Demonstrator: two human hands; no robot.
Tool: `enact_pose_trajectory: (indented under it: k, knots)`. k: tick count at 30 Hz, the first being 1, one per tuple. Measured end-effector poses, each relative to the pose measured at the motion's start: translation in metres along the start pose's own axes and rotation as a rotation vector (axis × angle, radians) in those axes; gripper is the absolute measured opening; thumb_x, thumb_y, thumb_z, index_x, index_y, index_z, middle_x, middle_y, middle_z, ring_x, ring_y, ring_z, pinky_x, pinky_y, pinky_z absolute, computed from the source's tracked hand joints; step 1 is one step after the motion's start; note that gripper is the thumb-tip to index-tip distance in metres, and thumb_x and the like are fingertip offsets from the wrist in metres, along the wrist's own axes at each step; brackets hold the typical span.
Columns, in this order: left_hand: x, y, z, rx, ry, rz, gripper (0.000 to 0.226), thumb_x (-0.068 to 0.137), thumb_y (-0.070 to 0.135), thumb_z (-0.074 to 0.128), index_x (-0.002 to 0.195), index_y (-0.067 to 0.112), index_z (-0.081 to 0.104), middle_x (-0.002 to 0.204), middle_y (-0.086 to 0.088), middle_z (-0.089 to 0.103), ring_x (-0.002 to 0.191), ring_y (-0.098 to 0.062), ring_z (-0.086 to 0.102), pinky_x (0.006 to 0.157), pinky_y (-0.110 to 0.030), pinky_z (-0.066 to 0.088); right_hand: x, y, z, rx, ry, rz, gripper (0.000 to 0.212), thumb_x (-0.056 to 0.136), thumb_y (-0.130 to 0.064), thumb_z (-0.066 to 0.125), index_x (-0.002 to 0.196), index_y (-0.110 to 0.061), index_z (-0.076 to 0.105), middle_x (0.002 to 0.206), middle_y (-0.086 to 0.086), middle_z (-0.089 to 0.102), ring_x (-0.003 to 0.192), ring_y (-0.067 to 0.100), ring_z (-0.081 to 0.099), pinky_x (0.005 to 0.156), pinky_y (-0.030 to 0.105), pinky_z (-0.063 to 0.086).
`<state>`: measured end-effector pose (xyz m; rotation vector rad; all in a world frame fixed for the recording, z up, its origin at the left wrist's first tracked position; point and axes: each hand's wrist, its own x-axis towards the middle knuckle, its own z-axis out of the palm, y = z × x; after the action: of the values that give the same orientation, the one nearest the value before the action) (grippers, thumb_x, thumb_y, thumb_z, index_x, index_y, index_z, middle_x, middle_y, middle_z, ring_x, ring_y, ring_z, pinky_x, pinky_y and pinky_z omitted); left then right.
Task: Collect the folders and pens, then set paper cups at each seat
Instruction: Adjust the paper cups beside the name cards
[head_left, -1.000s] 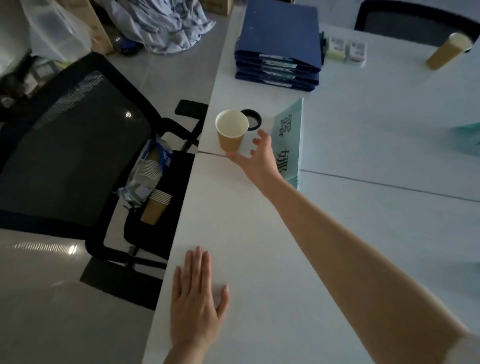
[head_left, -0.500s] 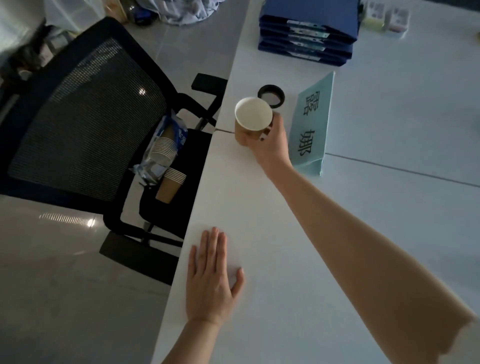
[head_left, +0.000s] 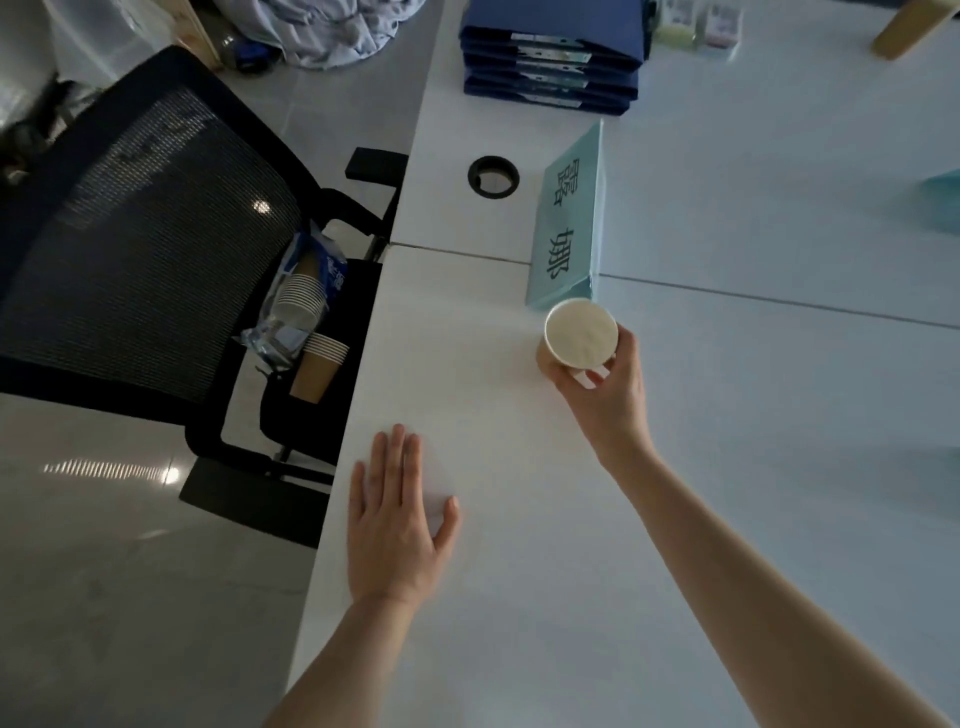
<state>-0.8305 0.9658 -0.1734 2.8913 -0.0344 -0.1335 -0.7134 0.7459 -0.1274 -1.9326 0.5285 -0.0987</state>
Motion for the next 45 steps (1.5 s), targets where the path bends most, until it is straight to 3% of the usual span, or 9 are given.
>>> enact_pose_trajectory:
  k: [5, 10, 21, 25, 28, 30, 35, 38, 45]
  knots:
    - [0.001, -0.003, 0.004, -0.006, 0.043, 0.011, 0.075, 0.089, 0.047, 0.040, 0.151, 0.006, 0.030, 0.160, -0.009, 0.025, 0.149, -0.025, 0.018, 0.119, -0.047, 0.019, 0.018, -0.004, -0.003, -0.031, -0.030, 0.006, 0.072, 0.067, -0.039, 0.081, 0.127, -0.024, 0.043, 0.124, -0.004, 0.054, 0.112, 0.016, 0.055, 0.093, 0.038, 0.051]
    - [0.005, -0.001, 0.004, 0.012, 0.036, 0.017, 0.077, 0.089, 0.050, 0.037, 0.153, 0.009, 0.025, 0.161, -0.008, 0.020, 0.150, -0.023, 0.013, 0.121, -0.044, 0.013, 0.000, 0.022, -0.022, -0.163, -0.061, 0.079, 0.075, 0.076, -0.020, 0.075, 0.138, -0.015, 0.034, 0.138, 0.002, 0.048, 0.125, 0.019, 0.047, 0.105, 0.041, 0.041]
    - [-0.002, -0.001, -0.005, -0.038, -0.085, 0.007, 0.064, 0.095, 0.035, 0.045, 0.151, 0.010, 0.027, 0.162, -0.010, 0.016, 0.150, -0.026, 0.008, 0.119, -0.047, 0.007, -0.213, 0.080, -0.062, -0.114, -0.044, 0.215, 0.045, 0.087, -0.006, 0.061, 0.130, -0.012, 0.050, 0.129, 0.004, 0.057, 0.107, 0.017, 0.056, 0.095, 0.030, 0.045]
    - [-0.062, 0.019, -0.020, -0.148, -0.123, 0.017, 0.055, 0.088, 0.014, 0.056, 0.141, 0.003, 0.042, 0.151, -0.017, 0.039, 0.143, -0.030, 0.029, 0.115, -0.051, 0.020, -0.284, 0.084, -0.092, -0.098, -0.037, 0.281, 0.040, 0.089, -0.006, 0.058, 0.129, -0.008, 0.050, 0.127, 0.006, 0.058, 0.119, 0.020, 0.054, 0.091, 0.024, 0.040]
    - [-0.117, 0.030, -0.012, -0.223, -0.140, 0.122, 0.050, 0.075, 0.006, 0.062, 0.123, -0.005, 0.058, 0.123, -0.029, 0.060, 0.118, -0.044, 0.056, 0.101, -0.057, 0.041, -0.318, 0.087, -0.116, -0.069, -0.009, 0.335, 0.036, 0.090, -0.008, 0.058, 0.126, -0.011, 0.052, 0.119, 0.004, 0.061, 0.113, 0.021, 0.058, 0.093, 0.031, 0.046]
    - [-0.154, 0.049, -0.007, -0.280, -0.144, 0.183, 0.050, 0.071, 0.008, 0.058, 0.119, -0.008, 0.061, 0.116, -0.031, 0.064, 0.112, -0.046, 0.060, 0.098, -0.055, 0.044, -0.339, 0.090, -0.146, -0.051, 0.048, 0.339, 0.033, 0.090, -0.006, 0.058, 0.123, -0.010, 0.054, 0.111, 0.005, 0.063, 0.109, 0.022, 0.060, 0.091, 0.030, 0.047]
    - [-0.229, 0.110, -0.003, -0.383, -0.245, 0.187, 0.047, 0.084, 0.002, 0.060, 0.130, -0.003, 0.054, 0.130, -0.022, 0.059, 0.126, -0.036, 0.050, 0.108, -0.042, 0.038, -0.384, 0.105, -0.223, -0.047, 0.169, 0.370, 0.027, 0.090, -0.010, 0.059, 0.117, -0.011, 0.060, 0.100, 0.000, 0.067, 0.099, 0.015, 0.063, 0.087, 0.028, 0.048]
    - [-0.272, 0.169, 0.002, -0.450, -0.276, 0.165, 0.043, 0.087, 0.006, 0.059, 0.130, 0.003, 0.054, 0.128, -0.016, 0.060, 0.124, -0.030, 0.050, 0.104, -0.035, 0.037, -0.418, 0.128, -0.280, -0.006, 0.239, 0.405, 0.023, 0.090, -0.015, 0.060, 0.112, -0.016, 0.064, 0.096, 0.000, 0.070, 0.097, 0.016, 0.066, 0.089, 0.035, 0.052]
    - [-0.380, 0.336, 0.026, -0.555, -0.317, 0.205, 0.040, 0.091, 0.011, 0.053, 0.131, 0.013, 0.049, 0.126, -0.003, 0.058, 0.120, -0.020, 0.049, 0.096, -0.027, 0.037, -0.480, 0.182, -0.439, 0.069, 0.299, 0.357, 0.022, 0.089, -0.012, 0.060, 0.109, -0.020, 0.064, 0.091, -0.009, 0.070, 0.091, 0.008, 0.066, 0.080, 0.025, 0.051]
